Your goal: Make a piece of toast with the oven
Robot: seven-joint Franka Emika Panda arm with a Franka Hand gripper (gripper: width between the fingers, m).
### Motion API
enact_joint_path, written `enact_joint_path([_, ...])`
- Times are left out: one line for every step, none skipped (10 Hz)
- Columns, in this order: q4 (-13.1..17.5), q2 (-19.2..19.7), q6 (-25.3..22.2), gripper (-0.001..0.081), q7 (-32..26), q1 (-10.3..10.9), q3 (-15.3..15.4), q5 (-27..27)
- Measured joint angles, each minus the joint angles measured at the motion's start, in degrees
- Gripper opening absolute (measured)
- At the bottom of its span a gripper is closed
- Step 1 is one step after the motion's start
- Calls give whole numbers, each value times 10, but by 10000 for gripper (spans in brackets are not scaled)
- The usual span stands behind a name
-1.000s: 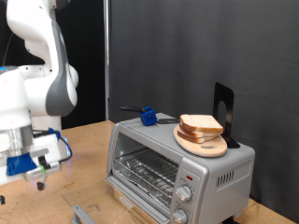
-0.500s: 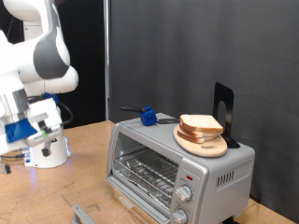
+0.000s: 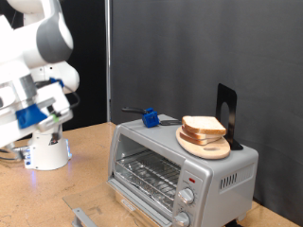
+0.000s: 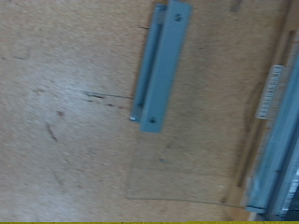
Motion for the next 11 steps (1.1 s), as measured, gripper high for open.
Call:
enact_joint_path([0, -17, -21, 682, -18, 6, 4, 4])
enact_joint_path([-2, -36, -33, 682, -31, 12, 9, 6])
enact_joint_path([-5, -54, -38, 682, -43, 19, 14, 6])
enact_joint_path([-9, -72, -41, 682, -84, 28, 19, 5])
enact_joint_path([-15, -90, -39, 682, -140, 40, 21, 6])
enact_joint_path([-23, -111, -23, 682, -191, 54, 23, 9])
enact_joint_path([-45, -135, 1, 682, -235, 64, 22, 10])
enact_joint_path([-44, -132, -6, 682, -213, 62, 22, 9])
enact_joint_path([-37, -129, -31, 682, -203, 62, 21, 17])
enact_joint_path([-23, -129, -75, 682, -209, 66, 21, 24])
enact_joint_path([-4, -130, -119, 682, -235, 76, 21, 27])
